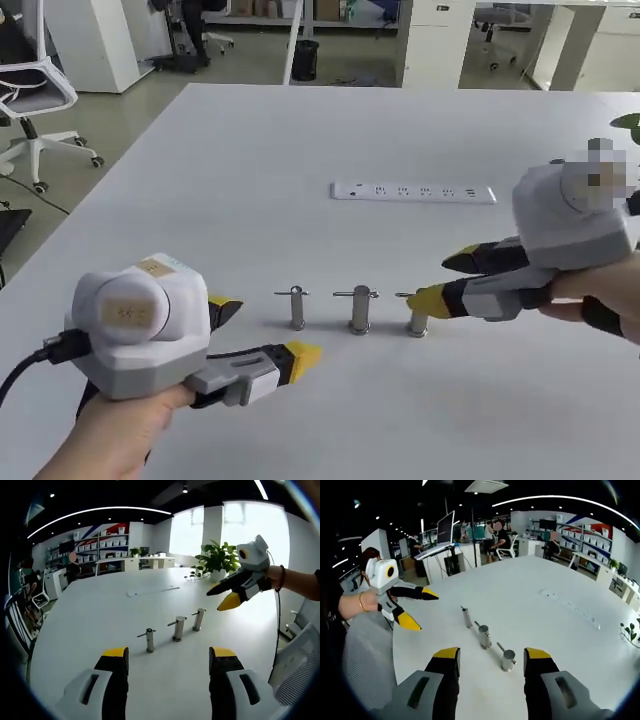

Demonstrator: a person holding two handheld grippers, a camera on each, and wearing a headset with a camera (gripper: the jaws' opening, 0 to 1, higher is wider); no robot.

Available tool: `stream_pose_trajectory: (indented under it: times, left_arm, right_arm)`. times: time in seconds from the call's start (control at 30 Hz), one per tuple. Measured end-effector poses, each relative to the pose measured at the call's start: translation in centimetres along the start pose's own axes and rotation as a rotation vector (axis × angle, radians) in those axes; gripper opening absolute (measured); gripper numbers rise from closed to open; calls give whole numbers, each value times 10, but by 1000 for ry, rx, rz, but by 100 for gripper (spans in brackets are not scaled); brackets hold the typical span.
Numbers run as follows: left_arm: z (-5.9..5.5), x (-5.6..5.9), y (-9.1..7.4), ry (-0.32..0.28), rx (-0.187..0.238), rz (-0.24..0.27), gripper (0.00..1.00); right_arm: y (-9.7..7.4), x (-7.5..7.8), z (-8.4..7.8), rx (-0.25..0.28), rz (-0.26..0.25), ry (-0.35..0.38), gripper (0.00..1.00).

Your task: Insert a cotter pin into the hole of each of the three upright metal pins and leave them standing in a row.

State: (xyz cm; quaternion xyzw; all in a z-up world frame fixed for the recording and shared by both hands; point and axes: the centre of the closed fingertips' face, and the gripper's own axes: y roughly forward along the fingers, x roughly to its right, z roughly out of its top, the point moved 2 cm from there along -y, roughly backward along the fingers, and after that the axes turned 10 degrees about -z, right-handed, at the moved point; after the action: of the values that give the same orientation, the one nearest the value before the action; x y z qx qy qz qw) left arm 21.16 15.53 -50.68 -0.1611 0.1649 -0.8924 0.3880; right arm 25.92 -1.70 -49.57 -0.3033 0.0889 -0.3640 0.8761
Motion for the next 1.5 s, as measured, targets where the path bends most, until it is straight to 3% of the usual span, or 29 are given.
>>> stream_pose_trajectory:
  times: [0.07, 0.2, 0.33, 0.47, 0.6, 0.7, 0.83, 1.03, 1.33, 1.5]
  left_arm:
    - [2, -1, 0, 4, 0, 10, 67]
    - [8, -1, 1, -7, 19, 17, 68]
    - [13, -3, 1, -16, 34, 45, 67]
    - [12, -3, 2, -39, 41, 55, 67]
    - [10, 0, 1, -48, 38, 58, 67]
    - [7, 3, 0, -50, 31, 58, 68]
    - [5, 6, -1, -43, 14, 59, 68]
    - [11, 7, -6, -42, 25, 68, 70]
    - [9, 4, -12, -42, 22, 89, 71]
    - [11, 5, -14, -35, 41, 95, 72]
  right_arm:
    - [-4, -2, 0, 24, -35, 85, 47]
    - [-10, 1, -7, 18, -133, 78, 46]
    - [-14, -6, -8, 53, -171, 193, 47]
    - [-20, -6, -18, 46, -248, 177, 49]
    - [-23, -14, -24, 56, -256, 194, 54]
    - [-21, -21, -29, 40, -234, 193, 57]
    - [-23, -24, -28, 54, -243, 207, 58]
    - [-22, -34, -32, 26, -265, 149, 58]
    - [-24, -35, -32, 43, -260, 174, 60]
    - [-26, -37, -34, 47, -262, 176, 62]
